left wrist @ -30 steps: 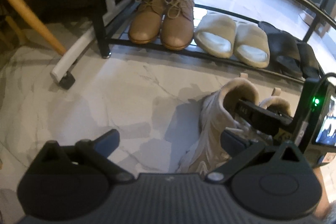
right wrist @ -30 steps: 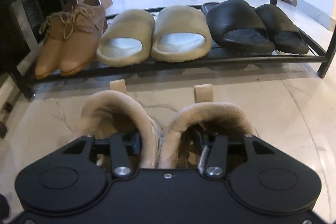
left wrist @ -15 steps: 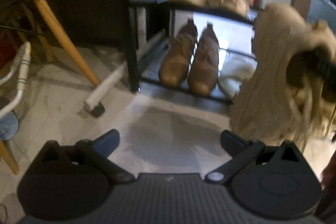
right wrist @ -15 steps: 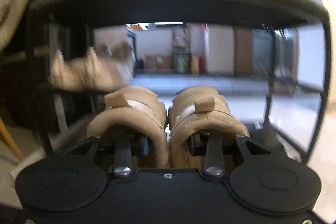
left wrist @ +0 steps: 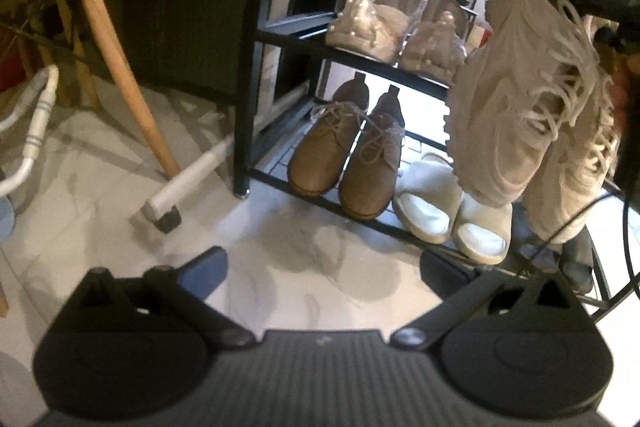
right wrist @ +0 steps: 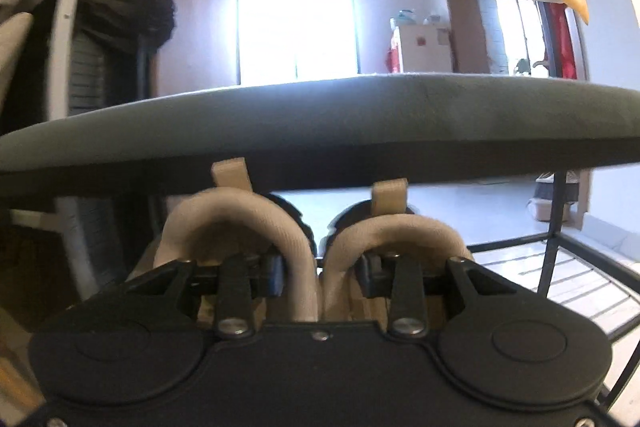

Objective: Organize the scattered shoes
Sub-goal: 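Lift the sneaker pair with the right gripper onto the upper rack shelf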

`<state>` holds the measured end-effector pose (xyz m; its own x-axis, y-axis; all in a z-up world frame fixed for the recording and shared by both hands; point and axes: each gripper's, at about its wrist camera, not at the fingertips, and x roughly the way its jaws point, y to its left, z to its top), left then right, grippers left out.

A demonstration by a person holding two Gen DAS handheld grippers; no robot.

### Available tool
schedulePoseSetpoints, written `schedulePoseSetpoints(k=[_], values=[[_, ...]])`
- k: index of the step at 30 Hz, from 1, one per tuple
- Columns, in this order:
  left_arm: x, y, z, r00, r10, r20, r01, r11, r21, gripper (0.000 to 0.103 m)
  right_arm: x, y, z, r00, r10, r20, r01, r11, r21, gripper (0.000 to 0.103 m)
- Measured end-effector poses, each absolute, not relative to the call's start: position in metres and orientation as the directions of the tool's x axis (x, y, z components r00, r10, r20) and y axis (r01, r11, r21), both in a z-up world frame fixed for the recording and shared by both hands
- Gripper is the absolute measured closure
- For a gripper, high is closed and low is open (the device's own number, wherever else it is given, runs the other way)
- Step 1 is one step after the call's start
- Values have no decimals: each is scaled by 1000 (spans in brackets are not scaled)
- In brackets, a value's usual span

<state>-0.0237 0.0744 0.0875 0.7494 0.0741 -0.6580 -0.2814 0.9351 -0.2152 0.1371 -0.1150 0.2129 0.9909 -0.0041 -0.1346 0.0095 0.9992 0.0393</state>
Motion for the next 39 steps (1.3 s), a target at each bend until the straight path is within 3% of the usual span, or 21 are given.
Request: schedulePoseSetpoints(k=[6,11,16,22,27,29,30,32,33,34,39], values=[[-23,73,87,736,28,-676,-264,931,-250,1,144,-117,216,983,-21,-184,18,1000,-20,67],[-27,68,90,740,-6,-672,-236,934,-268,1,177,-141,212,969,-109,-222,122,992,43,67],[-27,67,91,744,-13,-668,-230,933,-275,1,211,-147,213,968,-210,-139,212,977,1,67],[-21,69,86,721,-31,-693,-243,924,-294,1,246,-149,213,967,-177,-181,186,982,33,64],[-20,69,85,718,-37,-695,-243,922,-301,1,249,-151,209,971,-184,-152,189,982,23,58],[-20,68,84,713,-43,-700,-240,923,-301,1,250,-151,207,972,-186,-140,191,981,20,46],[-20,68,84,709,-47,-704,-239,923,-302,1,251,-151,206,973,-187,-134,191,981,18,31],[-19,68,83,706,-49,-706,-238,923,-302,1,252,-152,204,974,-190,-122,193,981,14,20],[-20,68,83,707,-47,-706,-239,923,-301,1,252,-152,204,975,-191,-117,194,981,12,7],[-20,68,83,707,-46,-705,-239,924,-300,1,253,-152,203,975,-192,-111,195,981,10,1],[-19,68,83,702,-52,-711,-240,922,-305,1,236,-164,202,984,-115,-134,126,989,73,2]])
